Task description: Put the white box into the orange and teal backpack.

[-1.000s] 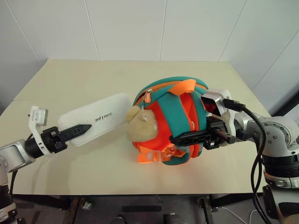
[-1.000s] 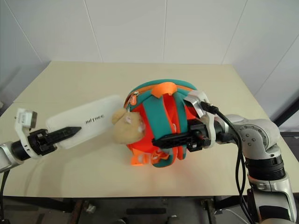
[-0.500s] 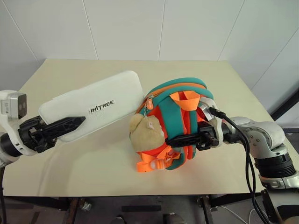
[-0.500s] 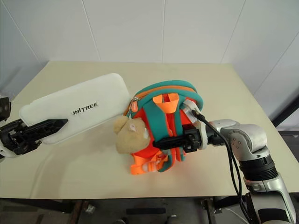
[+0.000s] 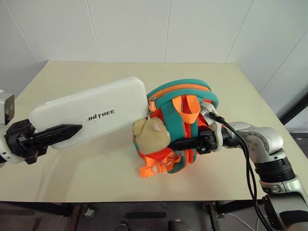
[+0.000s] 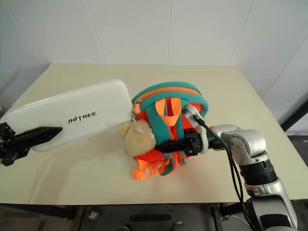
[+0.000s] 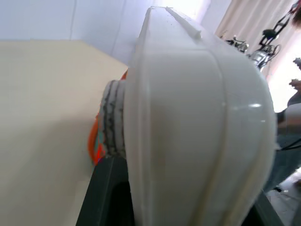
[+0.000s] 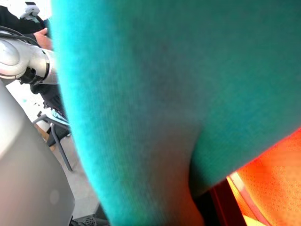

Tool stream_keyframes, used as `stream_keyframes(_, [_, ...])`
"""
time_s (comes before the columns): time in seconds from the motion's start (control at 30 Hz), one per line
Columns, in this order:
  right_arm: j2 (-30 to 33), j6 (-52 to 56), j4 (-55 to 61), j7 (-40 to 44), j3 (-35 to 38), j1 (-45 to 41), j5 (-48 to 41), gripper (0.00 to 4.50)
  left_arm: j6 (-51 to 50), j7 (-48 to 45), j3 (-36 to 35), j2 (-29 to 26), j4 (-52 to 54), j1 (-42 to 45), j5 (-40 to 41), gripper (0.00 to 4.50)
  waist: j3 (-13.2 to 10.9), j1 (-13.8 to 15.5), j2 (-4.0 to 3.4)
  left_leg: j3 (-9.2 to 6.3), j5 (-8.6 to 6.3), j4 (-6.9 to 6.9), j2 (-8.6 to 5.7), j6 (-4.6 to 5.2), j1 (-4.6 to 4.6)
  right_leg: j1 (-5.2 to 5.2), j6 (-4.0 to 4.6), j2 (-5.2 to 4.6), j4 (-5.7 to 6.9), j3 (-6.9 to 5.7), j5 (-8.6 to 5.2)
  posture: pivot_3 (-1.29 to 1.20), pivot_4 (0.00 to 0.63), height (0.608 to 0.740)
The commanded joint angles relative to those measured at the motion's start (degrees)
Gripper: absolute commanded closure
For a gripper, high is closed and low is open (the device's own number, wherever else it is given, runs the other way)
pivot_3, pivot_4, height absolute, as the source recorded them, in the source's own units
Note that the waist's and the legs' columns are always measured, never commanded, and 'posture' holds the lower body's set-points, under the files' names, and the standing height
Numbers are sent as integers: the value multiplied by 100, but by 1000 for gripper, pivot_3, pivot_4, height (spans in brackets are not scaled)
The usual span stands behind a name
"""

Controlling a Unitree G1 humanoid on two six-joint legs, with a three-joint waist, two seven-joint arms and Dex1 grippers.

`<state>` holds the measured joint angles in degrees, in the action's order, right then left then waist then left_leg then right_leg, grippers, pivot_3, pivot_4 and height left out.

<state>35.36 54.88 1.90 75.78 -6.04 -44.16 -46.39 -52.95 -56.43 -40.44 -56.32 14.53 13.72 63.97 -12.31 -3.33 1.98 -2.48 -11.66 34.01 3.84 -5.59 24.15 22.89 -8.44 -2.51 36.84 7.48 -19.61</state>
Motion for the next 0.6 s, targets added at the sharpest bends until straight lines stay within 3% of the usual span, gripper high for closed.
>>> stream_keyframes(0.03, [16, -49, 183, 26, 80, 5, -48, 4465, 766, -166, 463, -66, -156, 167, -720, 3293, 0, 8, 1, 0, 0, 1, -1, 0, 0, -2, -1, -1, -1, 0, 0, 0, 150, 740])
stream_keyframes(0.3, [58, -22, 335, -104, 191, 165, -96, 4465, 1792, -940, 1449, -358, -638, 310, -1723, 3293, 1, 23, 1, 0, -1, 0, 0, 1, 1, -3, 0, -1, -2, 0, 0, 0, 150, 740])
stream_keyframes(0.43, [69, -25, 421, -163, 232, 254, -129, 4465, 1811, -910, 1664, -356, -993, 775, -1771, 3293, 2, 40, 3, -2, 0, 5, -1, 2, 0, -7, -2, -1, 1, -2, 1, 0, 150, 740])
stream_keyframes(0.6, [121, 13, 503, -198, 321, 373, -160, 4465, 1318, -813, 1327, -372, -1440, 1352, -1294, 3293, 1, 25, 3, -3, 0, 6, 0, 3, 1, -8, -6, 1, 4, -2, 3, 0, 150, 740])
